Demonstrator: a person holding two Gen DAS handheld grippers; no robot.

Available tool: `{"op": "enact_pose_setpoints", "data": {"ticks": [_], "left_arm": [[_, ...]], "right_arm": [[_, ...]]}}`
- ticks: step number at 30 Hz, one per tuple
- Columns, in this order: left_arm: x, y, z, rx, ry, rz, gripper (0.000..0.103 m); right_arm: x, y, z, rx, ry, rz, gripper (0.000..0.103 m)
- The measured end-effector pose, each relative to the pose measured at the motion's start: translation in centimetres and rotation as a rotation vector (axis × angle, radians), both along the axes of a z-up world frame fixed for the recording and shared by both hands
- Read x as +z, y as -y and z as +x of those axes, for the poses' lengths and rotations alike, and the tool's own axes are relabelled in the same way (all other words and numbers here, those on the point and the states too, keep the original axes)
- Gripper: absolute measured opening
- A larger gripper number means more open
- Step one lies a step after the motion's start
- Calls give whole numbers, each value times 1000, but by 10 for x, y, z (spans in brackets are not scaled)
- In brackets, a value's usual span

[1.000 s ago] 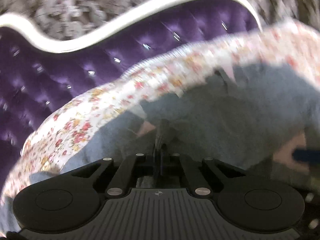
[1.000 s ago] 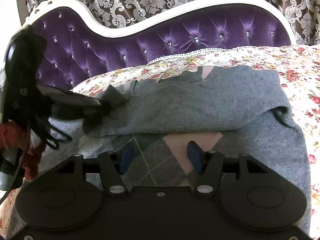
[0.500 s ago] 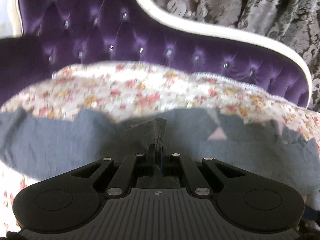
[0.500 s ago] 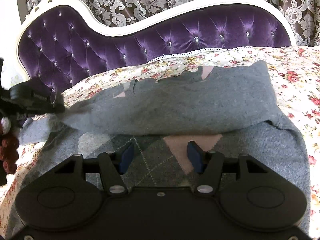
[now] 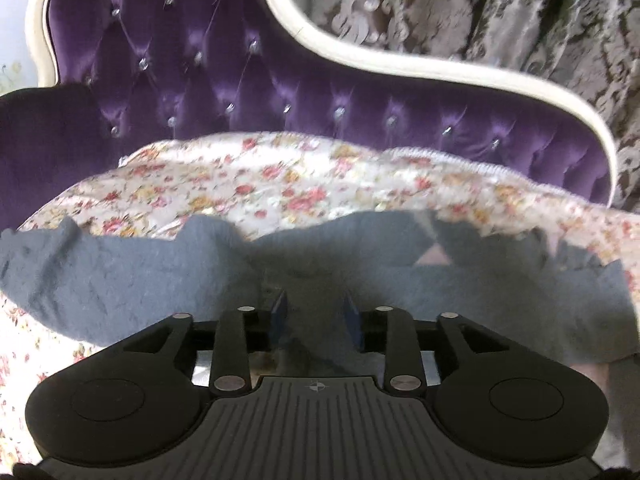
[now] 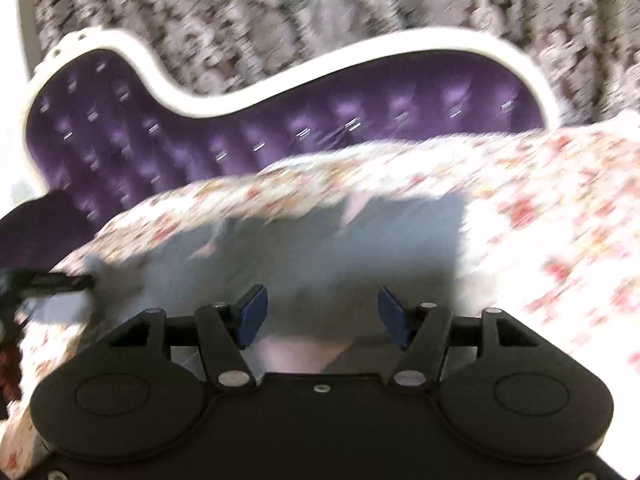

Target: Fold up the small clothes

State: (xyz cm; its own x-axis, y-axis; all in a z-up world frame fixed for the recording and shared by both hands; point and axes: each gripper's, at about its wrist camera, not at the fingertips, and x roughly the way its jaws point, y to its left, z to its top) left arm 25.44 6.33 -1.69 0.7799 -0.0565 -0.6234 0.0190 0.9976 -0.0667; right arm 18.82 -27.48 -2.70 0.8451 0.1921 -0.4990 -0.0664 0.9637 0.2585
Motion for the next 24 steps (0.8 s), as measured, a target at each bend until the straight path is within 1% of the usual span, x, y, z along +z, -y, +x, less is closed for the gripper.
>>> {"op": "enact_pose_setpoints", "data": {"ticks": [1,3,6,9,11,13,14,15,18,19,21,23,24], "left_arm": [[0,3,1,-14,-2,-11,33],[-4,13,6,-62,-33,-31,33],[-18,30,13,-135,-93,-36,34],[-38,39,17,-168,-158,-41,36],[-42,42,11,-166,-123,-32,45],[-43,45,10,-177,-121,-32,51],[-43,47,9,-181,-122,-31,55],[-43,47,9,-184,-122,-28,56],[-42,50,9,-179,-119,-25,58],[-42,50,8,-175,-118,-28,58],[-40,51,6,-175,-114,-36,58],[-39,50,5,-183,-106,-55,58],[-39,49,4,-185,-106,-65,58]], "right_arm": [[4,11,7,-20,-8,1,70],[7,35,23,-60,-31,17,70],[-1,64,49,-113,-90,65,70],[-11,80,66,-138,-128,107,70],[-16,83,75,-130,-144,128,70],[-20,84,83,-106,-160,158,69],[-23,83,86,-103,-175,168,66],[-26,83,91,-105,-201,172,63],[-36,82,97,-111,-267,166,44],[-38,80,98,-95,-273,154,9],[-35,75,97,-63,-259,77,10],[-34,79,95,-101,-257,5,9],[-36,84,96,-129,-268,-1,6]]}}
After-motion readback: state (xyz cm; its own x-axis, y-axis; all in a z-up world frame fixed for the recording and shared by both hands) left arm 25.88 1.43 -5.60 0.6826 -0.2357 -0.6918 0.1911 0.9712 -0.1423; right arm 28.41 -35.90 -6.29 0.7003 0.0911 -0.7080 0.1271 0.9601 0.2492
